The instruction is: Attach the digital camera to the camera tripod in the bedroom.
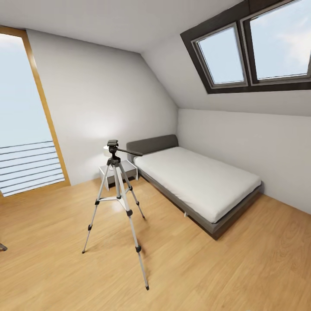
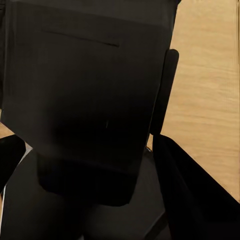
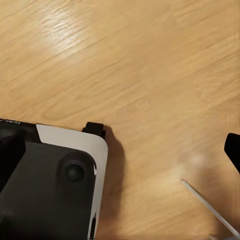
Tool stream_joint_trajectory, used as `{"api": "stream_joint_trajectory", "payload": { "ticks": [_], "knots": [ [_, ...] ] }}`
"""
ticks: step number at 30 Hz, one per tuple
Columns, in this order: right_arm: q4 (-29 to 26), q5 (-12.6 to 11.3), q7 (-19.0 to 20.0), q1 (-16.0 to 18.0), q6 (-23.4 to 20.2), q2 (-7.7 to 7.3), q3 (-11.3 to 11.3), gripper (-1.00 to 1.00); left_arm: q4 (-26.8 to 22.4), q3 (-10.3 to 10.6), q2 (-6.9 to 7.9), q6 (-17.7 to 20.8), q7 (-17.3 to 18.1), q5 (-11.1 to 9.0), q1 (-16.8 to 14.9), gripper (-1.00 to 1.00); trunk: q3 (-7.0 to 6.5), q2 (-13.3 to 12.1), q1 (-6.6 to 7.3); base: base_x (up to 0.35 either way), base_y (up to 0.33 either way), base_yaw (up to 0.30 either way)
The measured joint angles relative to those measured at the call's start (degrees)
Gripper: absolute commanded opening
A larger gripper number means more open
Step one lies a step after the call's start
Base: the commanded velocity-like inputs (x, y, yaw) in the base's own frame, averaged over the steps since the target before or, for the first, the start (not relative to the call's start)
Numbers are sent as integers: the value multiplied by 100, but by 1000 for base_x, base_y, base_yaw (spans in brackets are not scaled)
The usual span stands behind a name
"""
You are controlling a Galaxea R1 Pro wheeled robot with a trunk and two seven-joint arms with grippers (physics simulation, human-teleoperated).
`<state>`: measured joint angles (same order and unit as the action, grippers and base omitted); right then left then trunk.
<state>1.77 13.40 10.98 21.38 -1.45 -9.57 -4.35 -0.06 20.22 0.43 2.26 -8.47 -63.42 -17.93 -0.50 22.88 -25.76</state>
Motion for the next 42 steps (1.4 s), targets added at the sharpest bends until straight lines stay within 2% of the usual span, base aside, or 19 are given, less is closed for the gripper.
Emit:
{"api": "stream_joint_trajectory", "payload": {
  "ticks": [5,15,42],
  "knots": [
    [8,-5,7,-102,47,-19,2,100,8,6,-12,-199,304,-2,154,-100,0,0,0,0,0,0],
    [14,-8,-22,-134,49,-34,-2,100,16,-2,-18,-288,355,-9,289,-100,0,1,2,46,0,0],
    [7,-3,-124,-288,113,-88,4,100,14,2,15,-307,351,-16,397,-100,0,1,3,309,60,0]
  ]
}}
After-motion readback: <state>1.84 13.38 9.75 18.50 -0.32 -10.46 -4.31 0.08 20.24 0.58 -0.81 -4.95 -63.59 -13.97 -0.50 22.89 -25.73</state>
